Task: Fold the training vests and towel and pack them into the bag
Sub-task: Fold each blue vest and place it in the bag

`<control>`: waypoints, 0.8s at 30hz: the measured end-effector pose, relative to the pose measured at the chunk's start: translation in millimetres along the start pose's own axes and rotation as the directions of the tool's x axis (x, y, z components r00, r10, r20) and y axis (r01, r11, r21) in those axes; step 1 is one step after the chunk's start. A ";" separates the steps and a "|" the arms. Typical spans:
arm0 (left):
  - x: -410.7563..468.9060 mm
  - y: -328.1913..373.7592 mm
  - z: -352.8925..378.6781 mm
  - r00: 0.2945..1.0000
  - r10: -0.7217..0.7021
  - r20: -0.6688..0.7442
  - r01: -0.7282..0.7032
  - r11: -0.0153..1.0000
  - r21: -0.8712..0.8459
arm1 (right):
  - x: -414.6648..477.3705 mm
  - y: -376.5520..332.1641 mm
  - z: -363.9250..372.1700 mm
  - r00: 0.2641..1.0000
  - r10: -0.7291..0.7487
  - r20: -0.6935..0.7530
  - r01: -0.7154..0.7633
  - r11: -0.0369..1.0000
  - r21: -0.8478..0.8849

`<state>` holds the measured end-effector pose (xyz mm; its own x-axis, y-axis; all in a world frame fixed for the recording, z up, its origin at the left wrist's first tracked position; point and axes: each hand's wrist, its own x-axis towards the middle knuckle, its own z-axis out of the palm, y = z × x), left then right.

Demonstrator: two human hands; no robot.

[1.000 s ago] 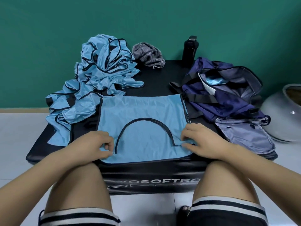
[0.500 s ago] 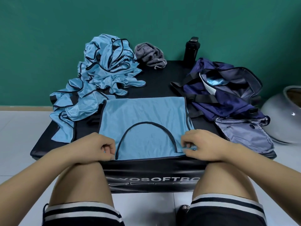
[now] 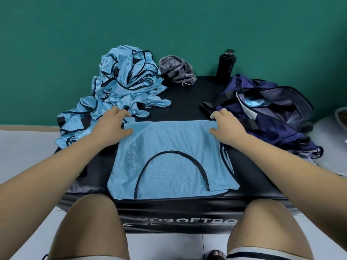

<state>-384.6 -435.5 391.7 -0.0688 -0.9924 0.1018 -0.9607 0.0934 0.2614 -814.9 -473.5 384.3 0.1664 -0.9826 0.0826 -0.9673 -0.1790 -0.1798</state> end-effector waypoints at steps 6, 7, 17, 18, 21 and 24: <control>28.6 -16.6 7.2 0.991 -0.041 0.129 0.035 0.998 0.054 | -21.8 -69.1 17.3 0.986 -0.169 0.003 0.168 0.982 0.088; 30.5 -18.3 7.6 0.989 -0.051 0.141 0.044 0.998 0.052 | -34.6 -87.4 21.3 0.976 -0.215 0.017 0.210 0.966 0.150; 42.9 -13.9 -6.7 0.931 -0.204 0.302 0.241 0.966 -0.091 | -139.4 -229.7 51.1 0.795 -0.605 0.054 0.580 0.783 0.226; 42.3 -13.8 -8.2 0.929 -0.204 0.308 0.245 0.964 -0.101 | -142.0 -233.6 55.4 0.780 -0.623 0.056 0.600 0.771 0.211; 44.4 -16.1 -9.3 0.934 -0.188 0.305 0.224 0.971 -0.089 | -146.5 -239.9 67.9 0.737 -0.672 0.071 0.655 0.737 0.168; 46.5 -13.3 -9.6 0.936 -0.173 0.306 0.191 0.981 -0.028 | -151.3 -245.8 76.9 0.719 -0.689 0.087 0.682 0.725 0.099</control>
<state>-372.4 -482.1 402.2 0.0196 -0.9696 -0.2439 -0.9484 -0.0953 0.3025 -587.6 -284.7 340.6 0.8030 -0.5879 0.0977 -0.5683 -0.8048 -0.1711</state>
